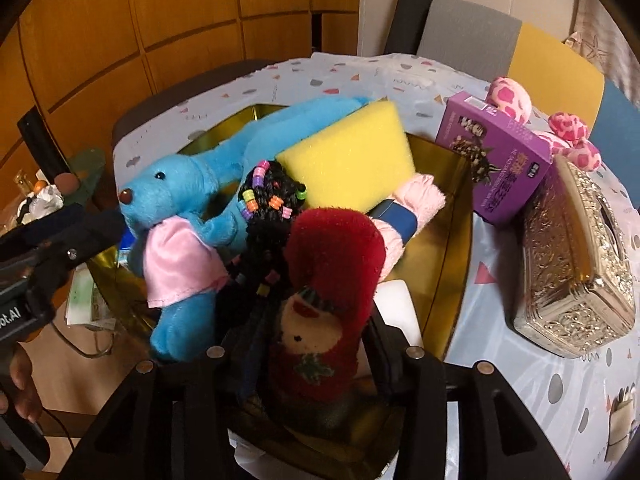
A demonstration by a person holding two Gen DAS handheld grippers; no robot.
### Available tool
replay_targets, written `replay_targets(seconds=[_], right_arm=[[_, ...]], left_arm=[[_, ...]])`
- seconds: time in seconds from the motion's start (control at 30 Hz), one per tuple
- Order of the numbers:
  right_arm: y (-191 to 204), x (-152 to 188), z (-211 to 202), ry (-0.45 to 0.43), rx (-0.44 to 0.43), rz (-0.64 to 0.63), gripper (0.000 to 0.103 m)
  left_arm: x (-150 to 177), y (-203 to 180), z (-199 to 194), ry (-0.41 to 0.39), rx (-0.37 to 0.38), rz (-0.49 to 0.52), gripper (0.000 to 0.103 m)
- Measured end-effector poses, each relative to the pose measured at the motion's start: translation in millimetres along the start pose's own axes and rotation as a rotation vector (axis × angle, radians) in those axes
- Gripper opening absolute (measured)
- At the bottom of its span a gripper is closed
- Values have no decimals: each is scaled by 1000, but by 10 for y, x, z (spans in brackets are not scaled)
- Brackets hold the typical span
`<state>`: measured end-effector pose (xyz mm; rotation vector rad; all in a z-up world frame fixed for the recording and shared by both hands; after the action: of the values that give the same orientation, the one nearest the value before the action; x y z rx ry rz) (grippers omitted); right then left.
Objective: Organize soft objects
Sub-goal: 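Release the bear in the tray with left tool while right tool drops red sock there, then move both open tools from the tray toward the beige cloth and white gloves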
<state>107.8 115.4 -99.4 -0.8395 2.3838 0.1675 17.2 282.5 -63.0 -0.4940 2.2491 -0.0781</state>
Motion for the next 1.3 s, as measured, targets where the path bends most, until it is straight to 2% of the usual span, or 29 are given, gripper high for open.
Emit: replay_targets(seconds=[0.33,0.73,0.97,1.3], right_arm=[[-235,25,-383,-95,4,94,46],[-651,186,-550,-122,39,192,46],[-1178,354,-695,-132,122,278,46],[-2246,815,-976,-120,282,486,46]], left_arm=[[-17,-189,-121,-33,16,61,80],[-14,-432,-225,-49,44,124,80],[-14,-663,-272,-54,72,178,81],[99,-1149,-260,-26,141,289,81]])
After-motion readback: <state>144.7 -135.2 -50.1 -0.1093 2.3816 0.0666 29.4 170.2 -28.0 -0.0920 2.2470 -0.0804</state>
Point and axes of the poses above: each gripper's, at about its wrist camera, not at the fingertips, and z roughly the way its jaws point, y to its left, x to its underside, the point moved 4 cm from there along z, roughly the way its jaws point, and after that the axes turned 5 degrees about x, right-handed, at the moved point
